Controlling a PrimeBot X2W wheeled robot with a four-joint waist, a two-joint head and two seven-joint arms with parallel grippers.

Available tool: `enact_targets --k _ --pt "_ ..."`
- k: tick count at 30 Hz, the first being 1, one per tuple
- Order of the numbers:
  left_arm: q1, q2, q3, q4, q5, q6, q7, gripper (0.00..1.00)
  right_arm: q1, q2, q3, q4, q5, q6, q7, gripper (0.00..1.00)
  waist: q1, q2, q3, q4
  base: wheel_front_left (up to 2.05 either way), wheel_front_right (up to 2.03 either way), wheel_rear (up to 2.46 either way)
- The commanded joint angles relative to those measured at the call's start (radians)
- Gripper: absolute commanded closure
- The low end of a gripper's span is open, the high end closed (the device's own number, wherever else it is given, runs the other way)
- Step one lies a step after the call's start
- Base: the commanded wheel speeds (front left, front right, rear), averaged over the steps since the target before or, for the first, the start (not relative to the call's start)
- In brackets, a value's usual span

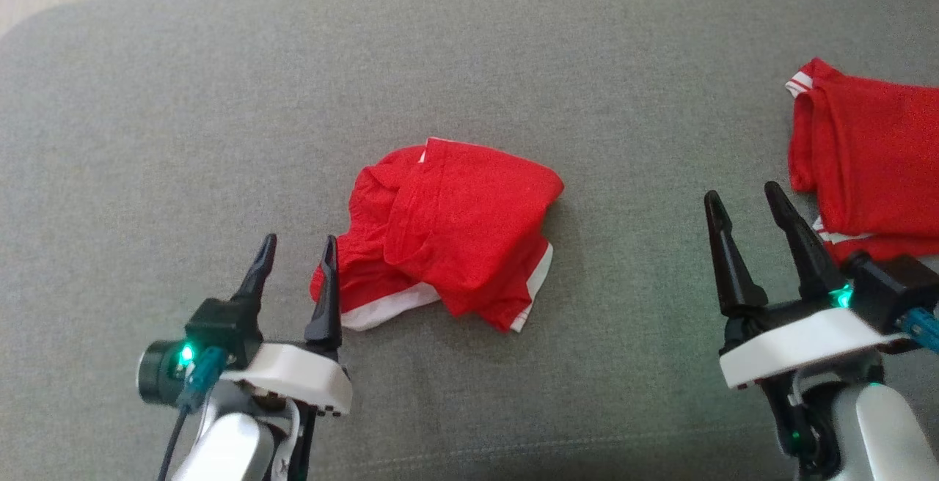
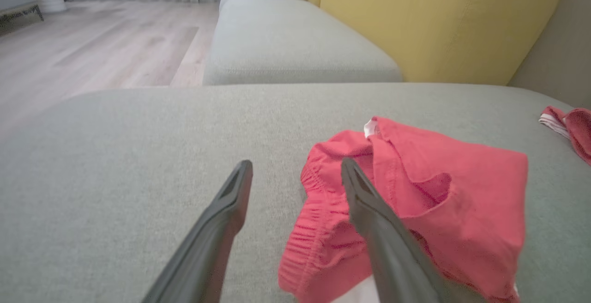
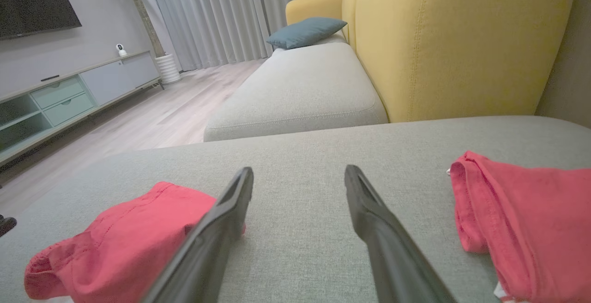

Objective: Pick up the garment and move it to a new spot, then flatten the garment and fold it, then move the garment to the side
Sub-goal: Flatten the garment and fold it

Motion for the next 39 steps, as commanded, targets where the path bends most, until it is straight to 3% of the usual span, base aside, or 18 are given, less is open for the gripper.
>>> enact_targets --k 1,11,25,28,35,39 --pt "-0.024 0.016 0.046 -0.049 0.025 0.018 -0.030 0.00 -0.002 -0.019 0.013 -0.048 -0.011 0.003 0.006 0.00 0.0000 -0.0001 -0.014 0.002 0.00 0.00 0.00" --pt "0.008 0.071 0.108 -0.164 0.132 0.096 -0.070 0.00 0.037 -0.020 0.014 -0.086 -0.045 0.003 0.041 0.00 0.0000 -0.0001 -0.058 0.009 0.00 0.00 0.00" --pt "0.033 0.068 0.107 -0.176 0.116 0.094 -0.071 0.00 0.039 -0.020 0.033 -0.083 -0.040 0.003 0.068 0.00 0.0000 -0.0001 -0.052 0.013 0.00 0.00 0.00" --pt "0.024 0.068 0.109 -0.171 0.112 0.090 -0.071 0.00 0.014 -0.030 0.106 -0.064 -0.035 0.003 0.103 0.00 0.0000 -0.0001 -0.042 0.013 0.00 0.00 0.00" --pt "-0.009 0.052 0.098 -0.159 0.111 0.075 -0.072 0.00 -0.118 -0.052 0.420 0.026 0.013 0.003 0.232 0.00 0.0000 -0.0001 -0.006 0.030 0.00 0.00 0.00" --pt "-0.031 0.038 0.091 -0.152 0.113 0.067 -0.072 0.00 -0.215 -0.062 0.546 0.094 0.021 0.003 0.274 0.00 0.0000 -0.0001 0.016 0.050 0.00 0.00 0.00"
